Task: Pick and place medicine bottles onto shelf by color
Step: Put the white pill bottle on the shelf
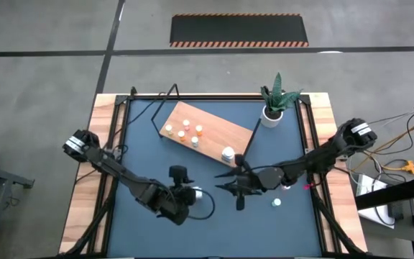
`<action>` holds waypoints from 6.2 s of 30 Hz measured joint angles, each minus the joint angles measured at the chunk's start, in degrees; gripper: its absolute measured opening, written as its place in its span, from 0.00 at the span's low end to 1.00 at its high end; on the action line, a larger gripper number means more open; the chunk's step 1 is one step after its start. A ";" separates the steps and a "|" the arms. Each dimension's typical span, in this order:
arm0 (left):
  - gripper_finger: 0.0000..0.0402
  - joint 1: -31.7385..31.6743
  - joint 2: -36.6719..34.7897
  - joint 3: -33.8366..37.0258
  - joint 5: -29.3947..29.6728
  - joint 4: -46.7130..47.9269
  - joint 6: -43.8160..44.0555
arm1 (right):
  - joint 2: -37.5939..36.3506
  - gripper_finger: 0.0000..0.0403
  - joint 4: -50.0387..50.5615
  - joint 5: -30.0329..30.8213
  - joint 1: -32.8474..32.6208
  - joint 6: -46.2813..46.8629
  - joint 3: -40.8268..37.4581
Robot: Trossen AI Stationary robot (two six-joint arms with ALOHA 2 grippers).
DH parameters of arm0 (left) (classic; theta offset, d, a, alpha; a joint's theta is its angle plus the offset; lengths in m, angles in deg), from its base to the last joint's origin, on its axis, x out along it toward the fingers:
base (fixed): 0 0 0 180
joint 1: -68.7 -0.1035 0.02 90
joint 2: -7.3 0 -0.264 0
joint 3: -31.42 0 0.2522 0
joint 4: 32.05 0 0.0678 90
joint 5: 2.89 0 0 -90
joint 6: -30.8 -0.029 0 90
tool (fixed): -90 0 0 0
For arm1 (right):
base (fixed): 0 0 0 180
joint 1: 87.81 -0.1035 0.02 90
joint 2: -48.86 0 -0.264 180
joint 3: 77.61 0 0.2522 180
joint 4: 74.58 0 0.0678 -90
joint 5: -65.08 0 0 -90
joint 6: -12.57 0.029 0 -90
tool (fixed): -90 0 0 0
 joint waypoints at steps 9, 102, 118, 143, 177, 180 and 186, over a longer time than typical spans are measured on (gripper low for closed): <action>0.30 0.22 -0.32 5.19 0.72 -6.21 -3.46 | 7.52 0.09 0.15 -0.32 0.29 2.25 4.84; 0.04 -1.34 -4.71 25.75 -3.77 -50.04 -6.21 | 9.95 0.02 14.48 13.39 -4.54 3.91 7.56; 0.04 -2.04 -9.13 25.88 -4.15 -51.06 -5.76 | 8.23 0.02 14.20 15.01 -4.90 9.27 2.04; 0.13 -2.95 -11.01 23.10 -9.56 -45.92 -1.53 | 8.06 0.02 17.11 19.39 -8.14 8.65 0.75; 0.58 -6.32 -6.16 21.42 -15.77 -37.72 6.29 | 8.19 0.02 18.97 19.55 -9.13 14.24 -1.29; 0.58 -6.33 -6.26 20.49 -15.55 -37.78 5.47 | 8.19 0.02 18.99 19.54 -9.13 14.17 -1.35; 0.59 -6.49 -6.26 20.25 -15.45 -35.83 2.81 | 8.19 0.02 18.97 19.54 -9.13 14.24 -1.37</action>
